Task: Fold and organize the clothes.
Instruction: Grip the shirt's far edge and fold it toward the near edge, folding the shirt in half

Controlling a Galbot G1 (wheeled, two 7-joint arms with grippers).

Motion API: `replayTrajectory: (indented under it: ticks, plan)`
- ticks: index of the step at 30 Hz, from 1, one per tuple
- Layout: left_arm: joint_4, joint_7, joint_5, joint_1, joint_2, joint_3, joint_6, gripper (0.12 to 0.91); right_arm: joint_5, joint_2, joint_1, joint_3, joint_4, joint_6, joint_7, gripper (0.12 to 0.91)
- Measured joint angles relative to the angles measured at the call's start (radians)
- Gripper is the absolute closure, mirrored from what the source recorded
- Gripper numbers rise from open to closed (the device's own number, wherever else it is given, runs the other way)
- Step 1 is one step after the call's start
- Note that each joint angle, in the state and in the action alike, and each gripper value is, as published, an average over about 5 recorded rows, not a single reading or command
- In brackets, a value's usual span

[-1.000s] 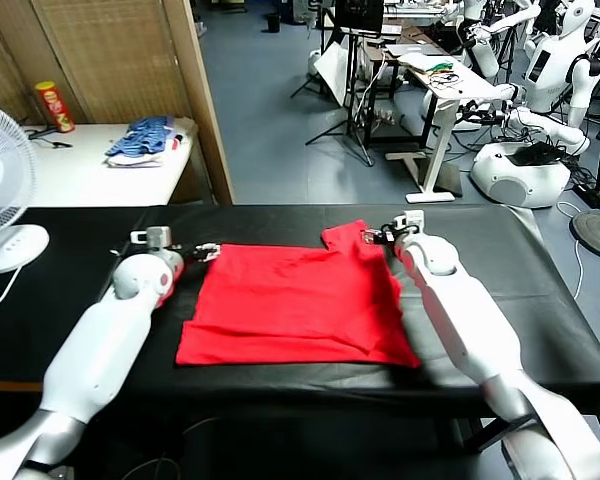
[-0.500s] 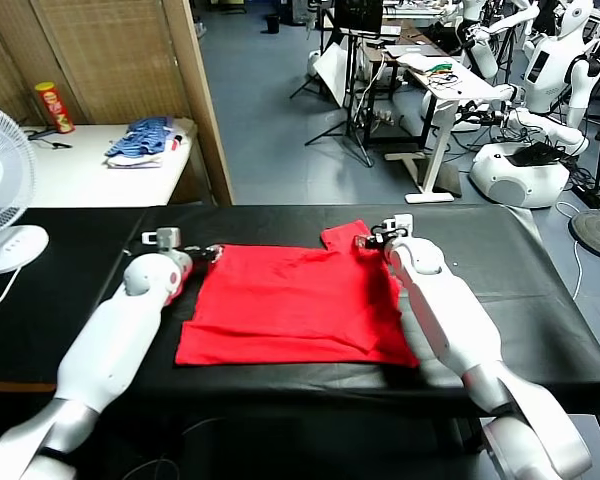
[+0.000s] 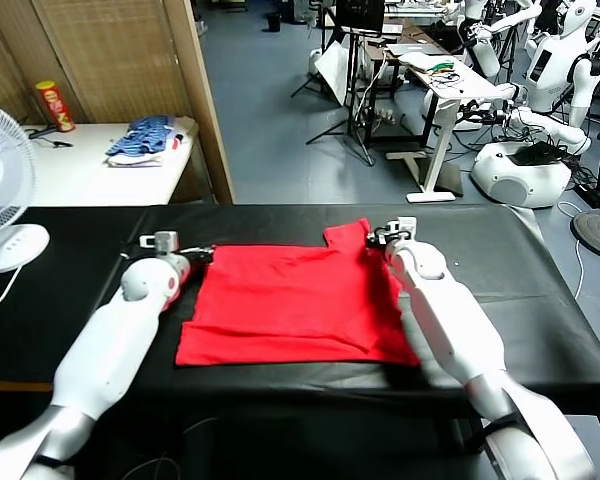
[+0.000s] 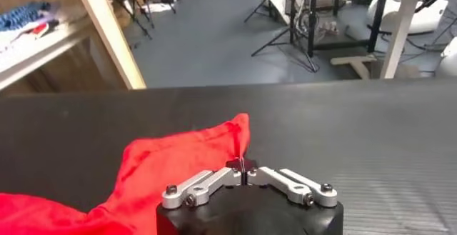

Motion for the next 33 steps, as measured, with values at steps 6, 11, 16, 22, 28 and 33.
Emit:
replayTrajectory:
  ticks: [6,11,16,22,28,33]
  plan:
    - [-0.149,-0.038,0.008,0.075,0.037,-0.040,0.020,0.903,0.083,-0.102,-0.114,0.039,0.247,-0.057,0.030,0.903]
    - [-0.303,-0.048,0.009,0.169,0.082,-0.086,0.026,0.903,0.093,-0.176,-0.220,0.067,0.419,-0.163,0.077,0.903]
    - [-0.445,-0.057,0.006,0.284,0.137,-0.125,0.035,0.903,0.095,-0.229,-0.314,0.083,0.543,-0.233,0.104,0.903]
    - [-0.586,-0.076,0.007,0.430,0.185,-0.178,0.050,0.903,0.102,-0.269,-0.393,0.092,0.630,-0.235,0.111,0.903]
    - [-0.669,-0.080,0.010,0.539,0.214,-0.223,0.065,0.903,0.096,-0.297,-0.453,0.091,0.679,-0.235,0.119,0.903]
    - [-0.703,-0.077,0.027,0.603,0.222,-0.245,0.069,0.903,0.075,-0.307,-0.491,0.088,0.685,-0.235,0.117,0.903]
